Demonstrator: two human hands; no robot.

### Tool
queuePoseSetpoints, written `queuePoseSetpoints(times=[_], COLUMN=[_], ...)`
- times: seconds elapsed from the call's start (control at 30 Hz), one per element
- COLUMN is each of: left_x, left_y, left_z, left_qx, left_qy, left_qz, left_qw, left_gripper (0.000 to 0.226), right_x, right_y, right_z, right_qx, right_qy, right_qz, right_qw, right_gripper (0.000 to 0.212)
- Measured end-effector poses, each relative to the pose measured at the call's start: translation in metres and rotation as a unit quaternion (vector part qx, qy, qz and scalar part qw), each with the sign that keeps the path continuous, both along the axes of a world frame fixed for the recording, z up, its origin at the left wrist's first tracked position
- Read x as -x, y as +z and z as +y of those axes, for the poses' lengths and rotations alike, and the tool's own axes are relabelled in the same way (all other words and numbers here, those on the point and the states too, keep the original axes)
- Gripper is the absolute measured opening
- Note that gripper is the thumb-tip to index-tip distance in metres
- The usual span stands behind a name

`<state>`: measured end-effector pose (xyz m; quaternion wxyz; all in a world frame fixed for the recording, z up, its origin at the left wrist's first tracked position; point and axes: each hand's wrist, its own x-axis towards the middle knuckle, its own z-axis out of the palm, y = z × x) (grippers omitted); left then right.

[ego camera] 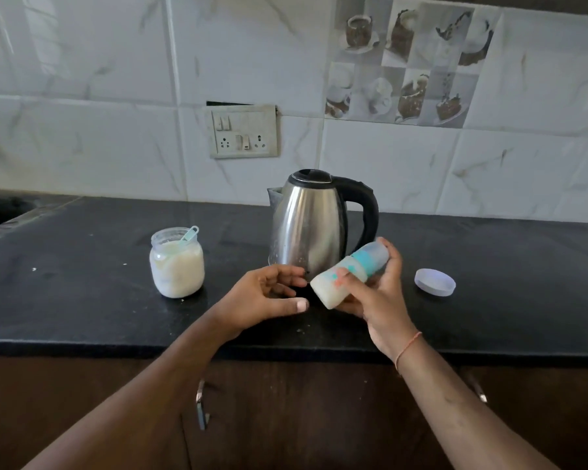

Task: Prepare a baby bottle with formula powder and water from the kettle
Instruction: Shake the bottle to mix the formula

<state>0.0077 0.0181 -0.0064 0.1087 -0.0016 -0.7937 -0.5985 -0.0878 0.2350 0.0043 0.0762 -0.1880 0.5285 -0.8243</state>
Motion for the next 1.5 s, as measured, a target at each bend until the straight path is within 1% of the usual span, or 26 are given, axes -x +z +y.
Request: queuePoseSetpoints(times=[0.03, 0.13, 0.17, 0.27, 0.3, 0.37, 0.4, 0.43, 0.5, 0.53, 0.63, 0.67, 0.73, 0.77, 0.8, 0.87, 0.9, 1.0, 1.03, 1.13, 1.17, 1.23, 1.27, 1.37, 1.4, 1.5], left_x=[-0.001, 0.002, 0.004, 0.005, 0.005, 0.005, 0.005, 0.005, 0.004, 0.004, 0.002, 0.002, 0.003, 0.004, 0.004, 0.005, 0.006, 0.007, 0.006, 0.005, 0.005, 0.006, 0.006, 0.005, 0.005, 0.006], left_y=[0.000, 0.000, -0.001, -0.002, -0.002, -0.001, -0.002, -0.003, -0.001, 0.000, 0.002, 0.001, -0.002, -0.002, -0.002, -0.003, -0.004, -0.007, -0.005, -0.002, -0.002, -0.004, -0.003, -0.003, -0.004, -0.005], left_z=[-0.001, 0.001, 0.001, 0.001, 0.001, 0.002, 0.003, 0.004, 0.005, 0.004, 0.004, 0.005, 0.004, 0.003, 0.002, 0.002, 0.003, 0.003, 0.003, 0.004, 0.005, 0.006, 0.006, 0.005, 0.005, 0.005], left_qx=[-0.044, -0.088, -0.097, -0.076, -0.059, -0.034, -0.028, -0.027, -0.025, -0.026, -0.033, -0.035, -0.032, -0.023, -0.008, 0.013, 0.015, 0.021, 0.021, 0.032, 0.033, 0.035, 0.037, 0.037, 0.038, 0.044], left_qy=[0.010, 0.067, 0.082, 0.099, 0.098, 0.093, 0.093, 0.092, 0.089, 0.089, 0.091, 0.095, 0.093, 0.088, 0.081, 0.073, 0.073, 0.072, 0.073, 0.081, 0.083, 0.086, 0.088, 0.094, 0.095, 0.096], left_qz=[0.015, 0.037, 0.033, 0.022, 0.022, 0.025, 0.025, 0.023, 0.015, 0.014, 0.020, 0.023, 0.020, 0.019, 0.019, 0.021, 0.025, 0.026, 0.027, 0.033, 0.034, 0.031, 0.030, 0.040, 0.041, 0.035], left_qw=[0.999, 0.993, 0.991, 0.992, 0.993, 0.995, 0.995, 0.995, 0.996, 0.996, 0.995, 0.995, 0.995, 0.996, 0.996, 0.997, 0.997, 0.997, 0.997, 0.996, 0.995, 0.995, 0.995, 0.994, 0.994, 0.994], left_gripper=[0.060, 0.032, 0.028, 0.022, 0.021, 0.020, 0.020, 0.019, 0.018, 0.017, 0.017, 0.016, 0.015, 0.014, 0.014, 0.013, 0.013, 0.013, 0.013, 0.013, 0.014, 0.014, 0.015, 0.016, 0.016, 0.015], right_x=[-0.001, 0.007, 0.007, -0.002, 0.001, 0.007, 0.009, 0.008, -0.001, -0.002, 0.003, 0.003, -0.006, -0.007, -0.004, 0.002, 0.005, -0.005, -0.004, 0.007, 0.007, -0.005, -0.006, -0.001, 0.000, -0.011], right_y=[-0.001, -0.003, -0.002, -0.005, -0.005, -0.006, -0.006, -0.004, -0.006, -0.006, -0.004, -0.002, -0.004, -0.005, -0.005, -0.003, -0.003, -0.004, -0.005, -0.006, -0.004, -0.004, -0.006, -0.006, -0.005, -0.007], right_z=[-0.003, -0.004, -0.005, -0.007, -0.009, -0.003, -0.001, 0.000, 0.000, -0.002, 0.000, -0.001, -0.005, -0.007, -0.009, -0.004, -0.004, -0.008, -0.010, -0.004, -0.005, -0.007, -0.009, -0.002, -0.002, -0.006], right_qx=[-0.005, 0.139, 0.135, -0.006, 0.016, 0.163, 0.195, 0.165, 0.026, 0.011, 0.161, 0.152, 0.028, 0.011, 0.039, 0.185, 0.204, 0.052, 0.052, 0.207, 0.185, 0.054, 0.034, 0.181, 0.168, 0.020], right_qy=[-0.011, -0.098, -0.087, 0.027, -0.002, -0.091, -0.098, -0.068, 0.024, 0.019, -0.089, -0.081, 0.011, 0.020, -0.014, -0.100, -0.113, 0.018, 0.003, -0.112, -0.093, 0.007, 0.007, -0.105, -0.099, 0.003], right_qz=[0.019, -0.047, -0.064, 0.003, -0.004, -0.074, -0.104, -0.101, -0.037, -0.028, -0.091, -0.093, -0.034, -0.028, -0.038, -0.105, -0.128, -0.064, -0.061, -0.121, -0.121, -0.057, -0.045, -0.092, -0.095, -0.031], right_qw=[1.000, 0.984, 0.985, 1.000, 1.000, 0.980, 0.970, 0.979, 0.999, 0.999, 0.979, 0.981, 0.999, 0.999, 0.998, 0.972, 0.964, 0.996, 0.997, 0.964, 0.971, 0.997, 0.998, 0.974, 0.976, 0.999], right_gripper=[0.088, 0.089, 0.088, 0.085, 0.085, 0.083, 0.081, 0.080, 0.080, 0.081, 0.082, 0.083, 0.085, 0.085, 0.084, 0.080, 0.079, 0.078, 0.078, 0.075, 0.075, 0.076, 0.076, 0.074, 0.075, 0.079])
